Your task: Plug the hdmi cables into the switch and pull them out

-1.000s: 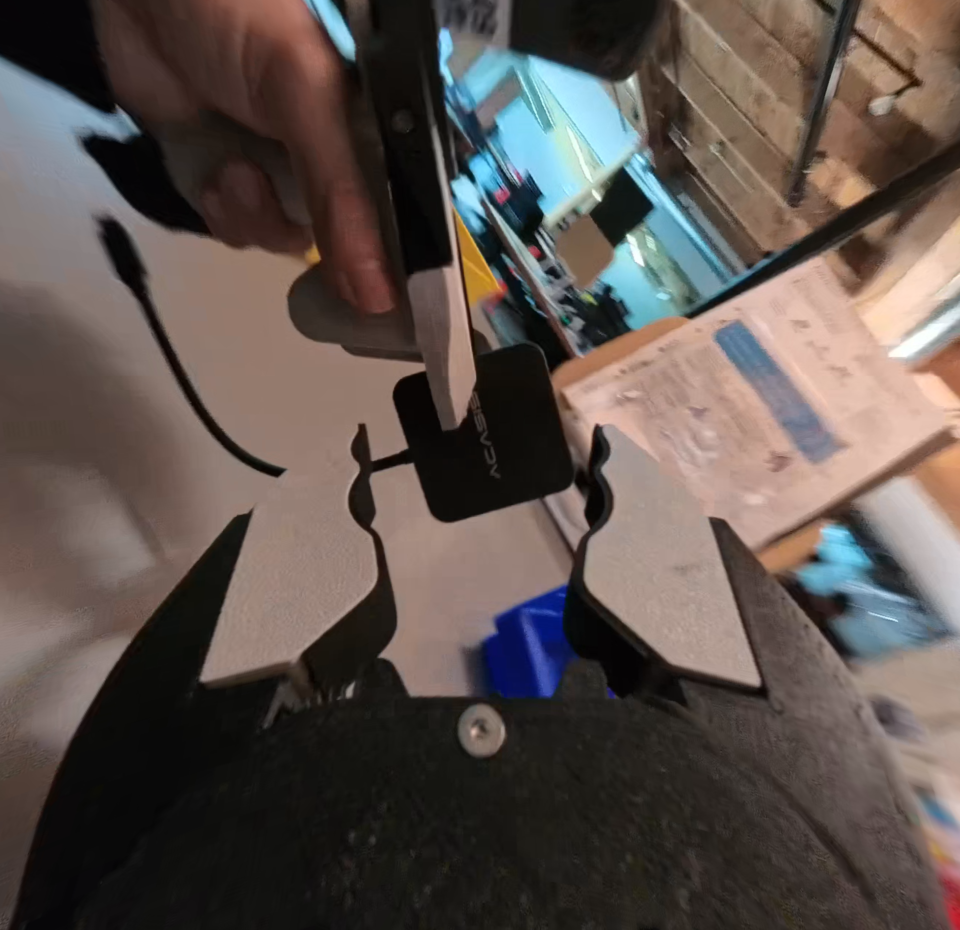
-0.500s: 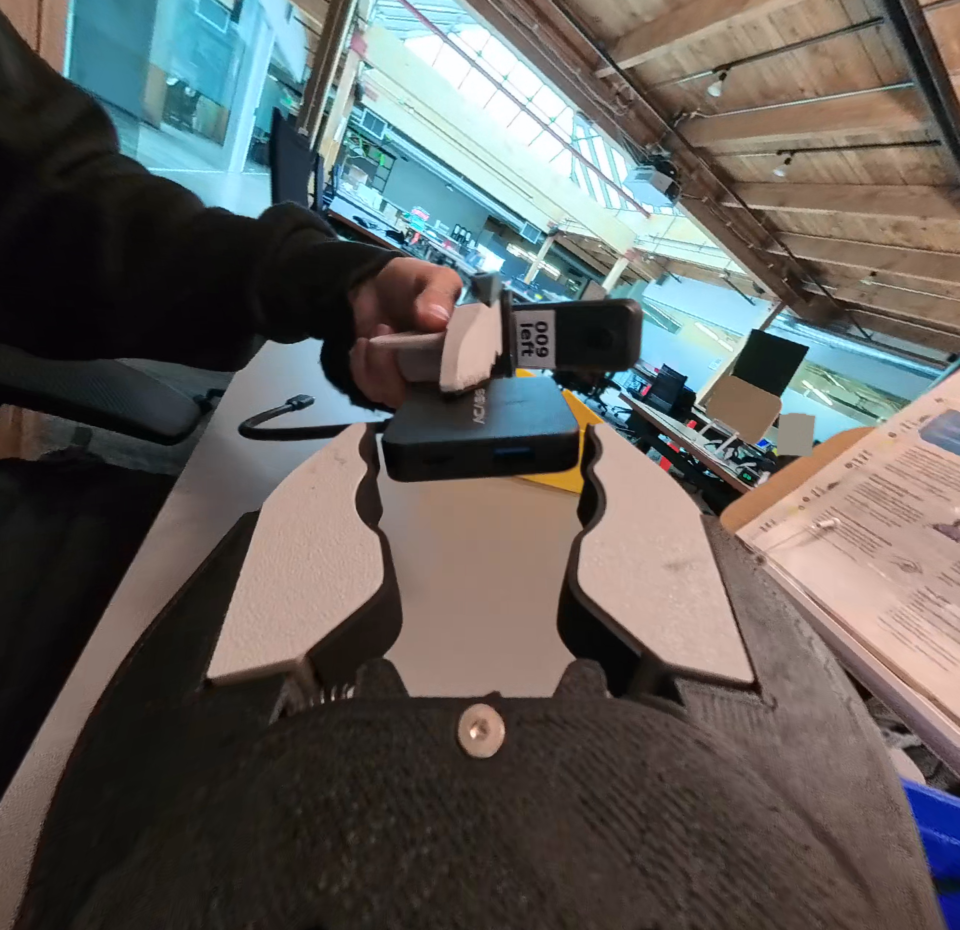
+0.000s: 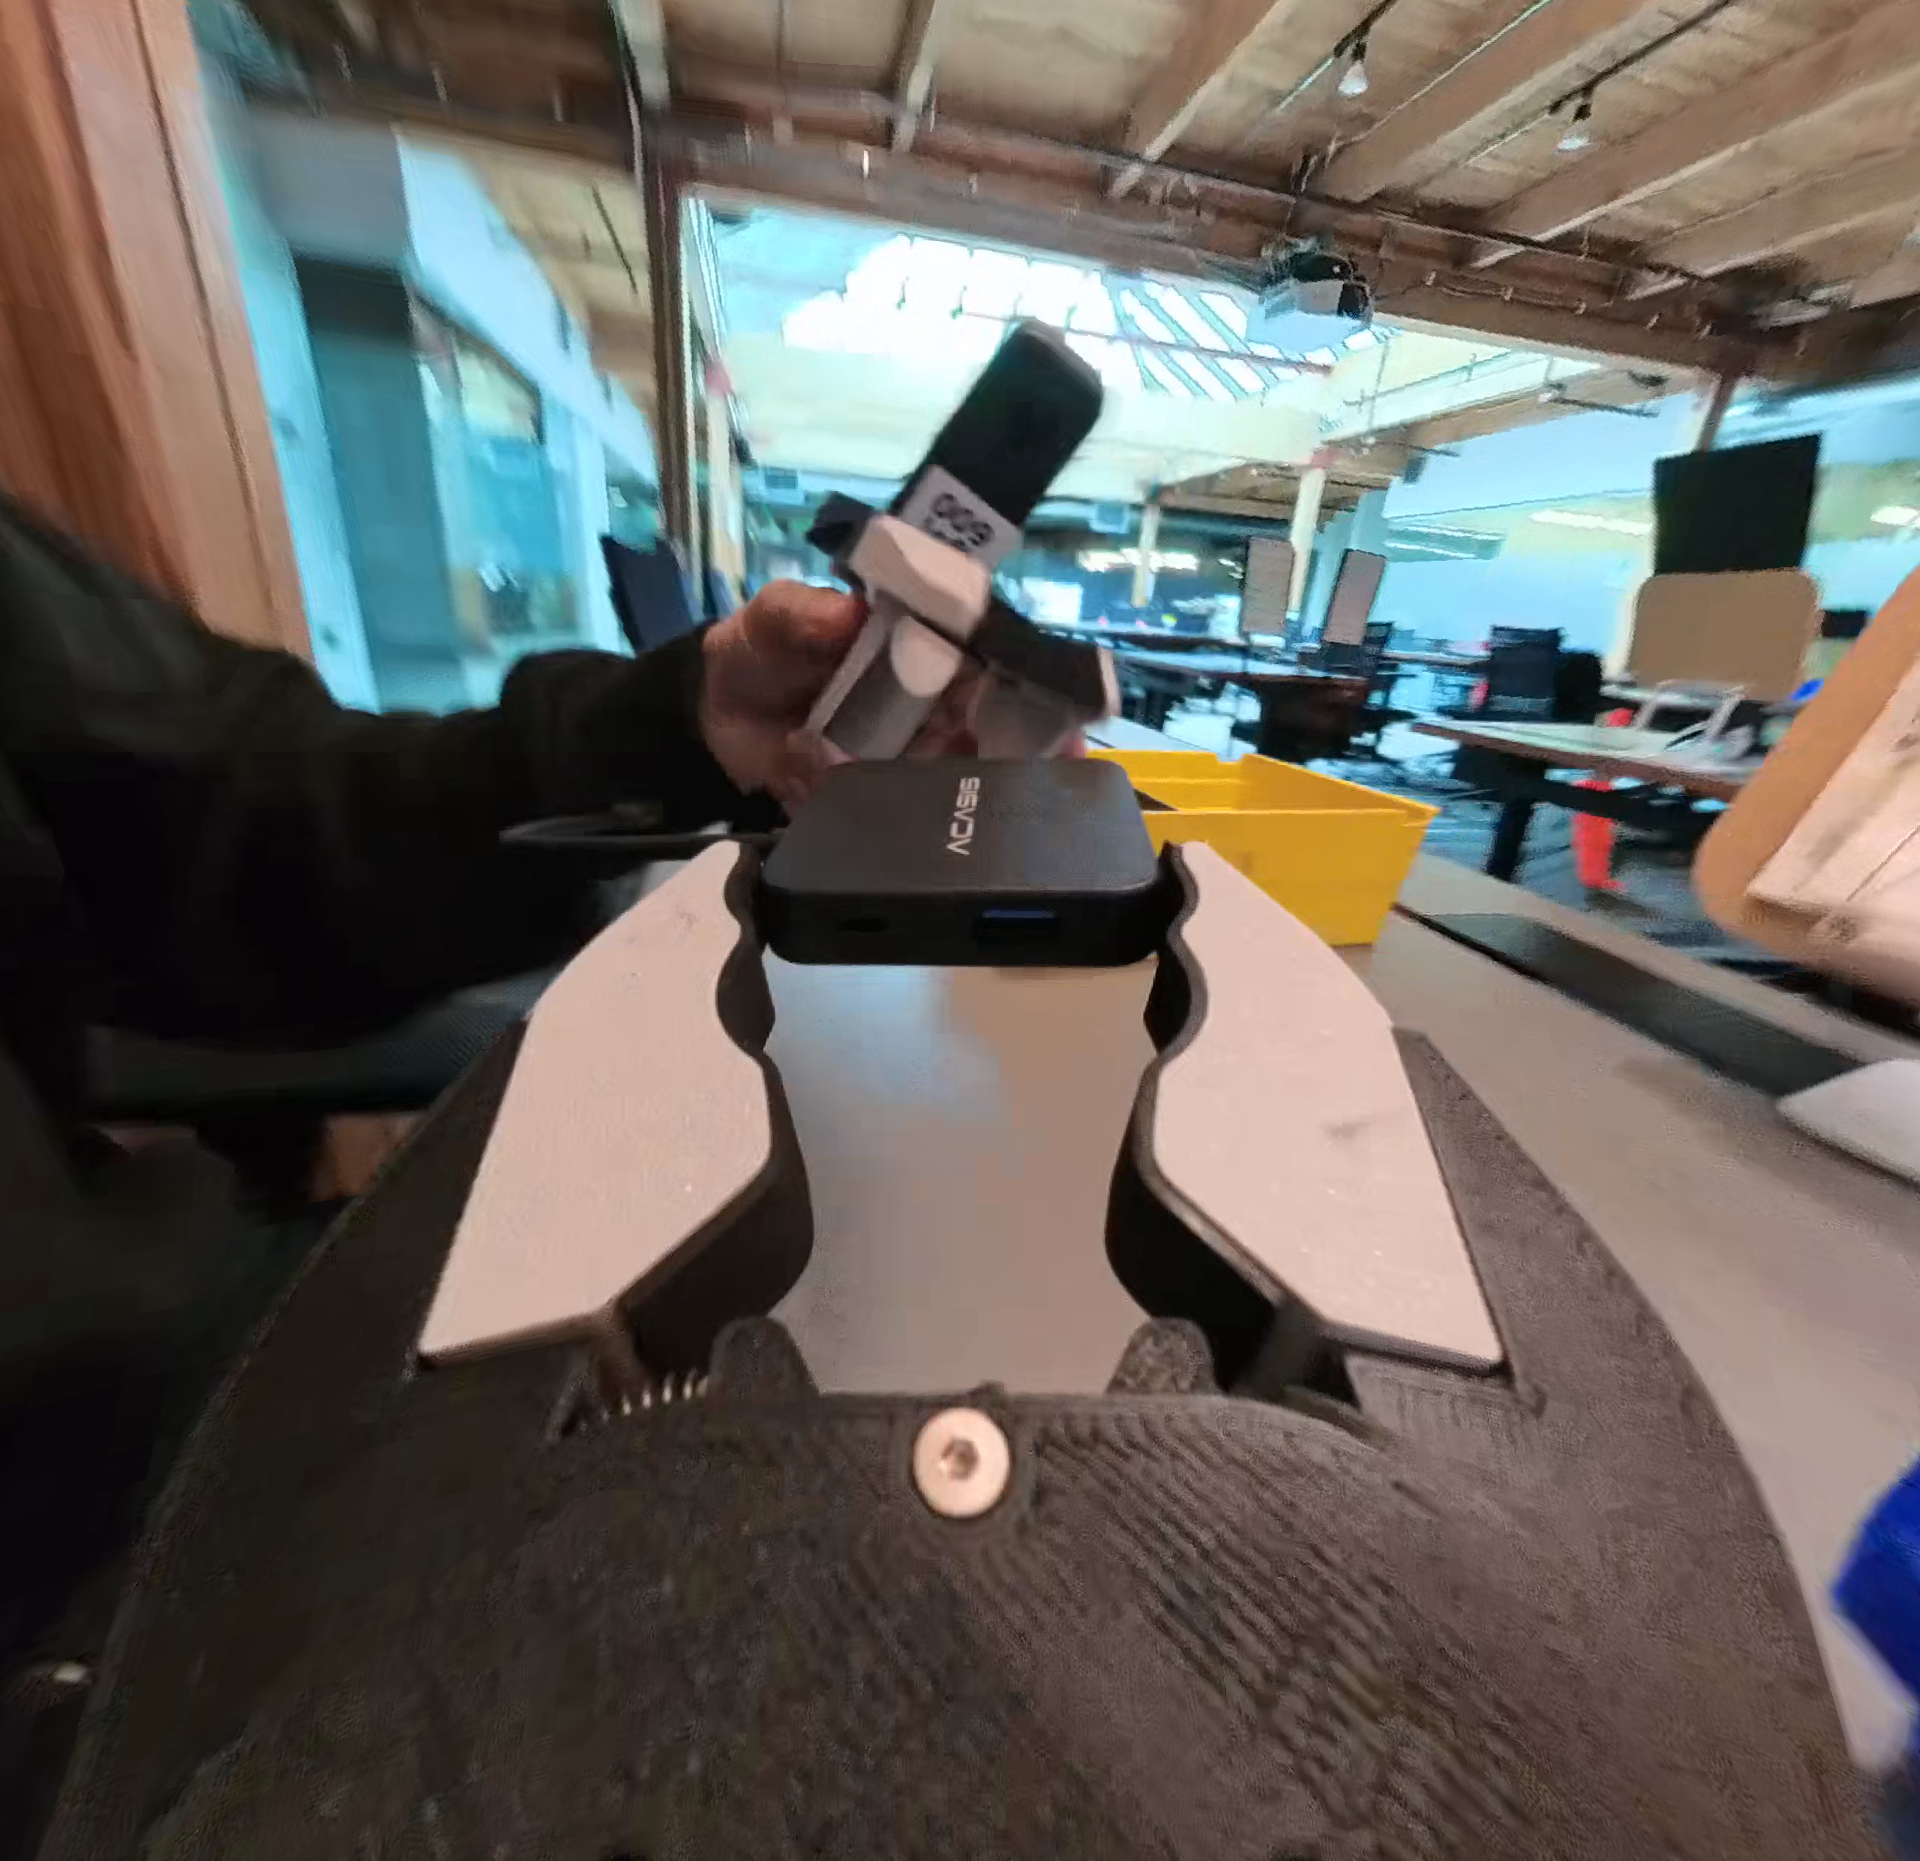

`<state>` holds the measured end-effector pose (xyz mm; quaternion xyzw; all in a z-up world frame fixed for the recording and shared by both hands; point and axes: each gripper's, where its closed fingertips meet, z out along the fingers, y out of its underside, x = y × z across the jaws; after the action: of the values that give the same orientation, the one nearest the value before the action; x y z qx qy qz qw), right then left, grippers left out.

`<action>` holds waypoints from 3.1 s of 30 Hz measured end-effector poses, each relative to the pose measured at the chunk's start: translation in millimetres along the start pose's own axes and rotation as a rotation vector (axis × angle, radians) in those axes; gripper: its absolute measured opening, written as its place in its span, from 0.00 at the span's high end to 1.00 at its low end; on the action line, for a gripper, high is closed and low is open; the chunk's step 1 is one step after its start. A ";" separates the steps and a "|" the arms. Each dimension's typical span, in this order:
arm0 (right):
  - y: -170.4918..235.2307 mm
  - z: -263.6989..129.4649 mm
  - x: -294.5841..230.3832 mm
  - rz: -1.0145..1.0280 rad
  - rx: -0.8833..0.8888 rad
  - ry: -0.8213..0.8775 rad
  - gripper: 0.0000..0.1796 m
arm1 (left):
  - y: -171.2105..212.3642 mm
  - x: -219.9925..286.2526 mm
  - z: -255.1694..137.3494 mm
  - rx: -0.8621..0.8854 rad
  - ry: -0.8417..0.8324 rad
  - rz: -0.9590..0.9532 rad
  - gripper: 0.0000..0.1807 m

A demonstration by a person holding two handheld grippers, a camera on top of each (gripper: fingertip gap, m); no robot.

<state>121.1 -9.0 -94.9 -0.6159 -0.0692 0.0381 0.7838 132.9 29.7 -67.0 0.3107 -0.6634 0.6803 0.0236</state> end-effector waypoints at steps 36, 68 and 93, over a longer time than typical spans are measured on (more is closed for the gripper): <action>35.9 16.9 -47.3 0.464 0.032 -0.383 0.58 | 76.3 13.4 30.8 -0.482 -0.184 1.784 0.93; 37.6 29.1 -20.7 -0.527 -0.103 0.154 0.59 | 63.0 3.7 -13.2 -0.454 -0.020 -0.154 0.78; 43.0 34.4 -25.9 -0.517 -0.028 0.022 0.58 | 84.8 17.8 5.8 -0.485 -0.082 -0.497 0.92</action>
<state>91.3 30.5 -130.3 -0.5889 -0.2165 -0.1713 0.7596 83.1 7.5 -134.7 0.4750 -0.7101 0.4636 0.2349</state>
